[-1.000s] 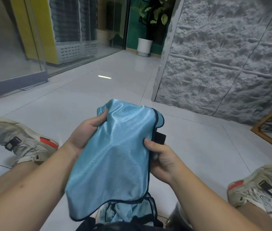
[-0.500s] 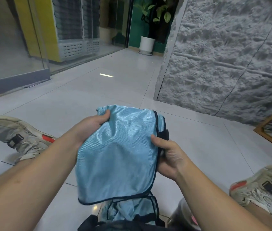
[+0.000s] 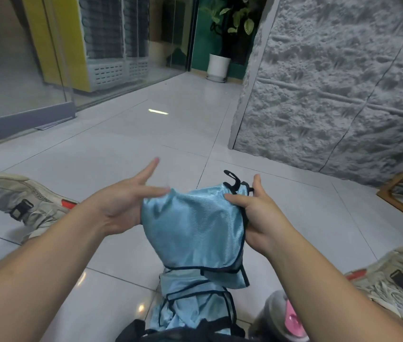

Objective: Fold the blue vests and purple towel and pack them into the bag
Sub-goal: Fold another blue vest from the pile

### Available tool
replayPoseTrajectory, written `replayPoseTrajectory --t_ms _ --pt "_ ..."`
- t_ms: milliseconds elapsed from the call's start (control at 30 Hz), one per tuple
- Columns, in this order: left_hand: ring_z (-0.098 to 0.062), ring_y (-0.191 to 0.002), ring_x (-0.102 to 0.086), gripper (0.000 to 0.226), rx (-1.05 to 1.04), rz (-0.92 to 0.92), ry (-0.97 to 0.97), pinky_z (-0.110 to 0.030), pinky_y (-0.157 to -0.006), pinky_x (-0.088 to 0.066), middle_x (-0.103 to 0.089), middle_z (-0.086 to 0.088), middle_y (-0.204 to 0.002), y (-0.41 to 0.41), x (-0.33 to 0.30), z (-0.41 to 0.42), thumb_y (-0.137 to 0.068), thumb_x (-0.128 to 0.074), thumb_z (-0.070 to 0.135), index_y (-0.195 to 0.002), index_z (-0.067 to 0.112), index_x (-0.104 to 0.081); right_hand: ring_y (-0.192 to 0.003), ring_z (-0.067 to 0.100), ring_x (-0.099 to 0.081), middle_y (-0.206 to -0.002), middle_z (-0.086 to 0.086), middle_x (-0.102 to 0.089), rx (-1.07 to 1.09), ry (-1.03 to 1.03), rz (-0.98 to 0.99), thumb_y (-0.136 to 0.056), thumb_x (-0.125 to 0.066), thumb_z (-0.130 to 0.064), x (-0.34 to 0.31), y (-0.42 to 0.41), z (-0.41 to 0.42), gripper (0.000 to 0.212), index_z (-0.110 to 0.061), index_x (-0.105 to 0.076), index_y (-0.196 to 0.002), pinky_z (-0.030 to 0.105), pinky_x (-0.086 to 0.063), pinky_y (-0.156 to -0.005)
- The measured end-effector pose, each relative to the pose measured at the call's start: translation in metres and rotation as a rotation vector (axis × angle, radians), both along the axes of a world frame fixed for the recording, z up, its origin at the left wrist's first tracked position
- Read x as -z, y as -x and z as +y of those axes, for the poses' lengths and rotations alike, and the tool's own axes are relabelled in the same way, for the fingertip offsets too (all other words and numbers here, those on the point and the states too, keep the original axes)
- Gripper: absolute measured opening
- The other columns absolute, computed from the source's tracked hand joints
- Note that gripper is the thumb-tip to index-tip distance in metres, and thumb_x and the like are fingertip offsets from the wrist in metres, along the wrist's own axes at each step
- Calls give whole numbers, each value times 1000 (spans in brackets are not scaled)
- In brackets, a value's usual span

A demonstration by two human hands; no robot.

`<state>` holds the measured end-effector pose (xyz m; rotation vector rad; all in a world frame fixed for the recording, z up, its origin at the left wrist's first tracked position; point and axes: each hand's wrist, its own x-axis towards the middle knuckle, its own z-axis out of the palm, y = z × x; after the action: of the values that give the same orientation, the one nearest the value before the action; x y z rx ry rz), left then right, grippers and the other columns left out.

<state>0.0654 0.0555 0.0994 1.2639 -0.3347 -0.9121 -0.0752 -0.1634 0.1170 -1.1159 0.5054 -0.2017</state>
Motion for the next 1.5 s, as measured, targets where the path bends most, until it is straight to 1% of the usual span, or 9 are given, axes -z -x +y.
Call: replayPoseTrajectory --t_ms 100,267,533,633,867,1000,1200,1367,1500 --pt "-36 -115 -71 70 109 -214 -169 -41 -96 -58 -73 -19 -124 7 -3 -4 -77 -76 -11 -131 33 -70 -98 33 -78 -146 13 -56 15 -21 -1 -95 -60 14 0 0 0 94 -44 -26 -161 46 -65 -78" --pt "-37 -98 -75 38 109 -485 -483 -45 -93 -60 -80 -15 -96 13 -6 -11 -71 -78 -9 -101 15 -83 -92 27 -78 -123 12 -74 25 57 56 -100 -51 14 -1 1 -1 52 -22 -73 -130 38 -65 -78" --pt "-26 -72 -65 9 -53 -772 -747 -30 -63 -47 -76 -12 -86 13 0 -19 -74 -77 13 -77 20 -79 -104 29 -77 -149 12 -53 -133 126 86 -89 -69 13 -6 6 -7 116 -50 -6 -162 44 -63 -86" --pt "-20 -69 -61 11 -83 -819 -745 -27 -61 -45 -74 -7 -79 12 -1 -19 -79 -75 11 -74 20 -78 -109 31 -74 -157 10 -45 -210 260 85 -76 -82 14 -6 7 -3 132 -63 -11 -156 48 -61 -95" --pt "-23 -85 -64 27 -121 -833 -739 -30 -64 -48 -72 -1 -90 5 1 -18 -78 -74 16 -54 29 -71 -113 23 -71 -122 -1 -75 -261 586 87 -86 -68 19 -6 6 -1 55 -27 -83 -111 26 -60 -90" --pt "-8 -117 -52 9 -108 -872 -696 -32 -82 -44 -52 10 -121 9 -5 -20 -81 -73 14 -76 8 -77 -112 12 -69 -122 -7 -74 -301 780 197 -91 -63 10 -6 7 -4 48 -25 -80 -119 21 -56 -95" --pt "-17 -61 -47 6 -107 -798 -550 -29 -57 -37 -55 2 -62 12 -10 -14 -79 -76 17 -74 14 -74 -97 25 -77 -101 7 -80 -414 839 335 -73 -93 -11 -7 6 -11 44 -14 -79 -114 37 -61 -94" --pt "-12 -61 -64 12 -12 -829 -544 -27 -51 -49 -71 2 -70 15 -9 -13 -86 -78 15 -78 24 -79 -63 21 -59 -69 0 -65 -374 1101 539 -69 -90 -13 -6 8 -9 19 -10 -74 -79 24 -45 -53" --pt "-19 -67 -65 6 -19 -705 -445 -35 -62 -49 -71 -4 -74 16 -5 -6 -85 -79 15 -81 20 -78 -65 21 -57 -69 3 -63 -356 1020 506 -70 -81 -14 -7 16 -16 18 -4 -74 -83 30 -45 -61"
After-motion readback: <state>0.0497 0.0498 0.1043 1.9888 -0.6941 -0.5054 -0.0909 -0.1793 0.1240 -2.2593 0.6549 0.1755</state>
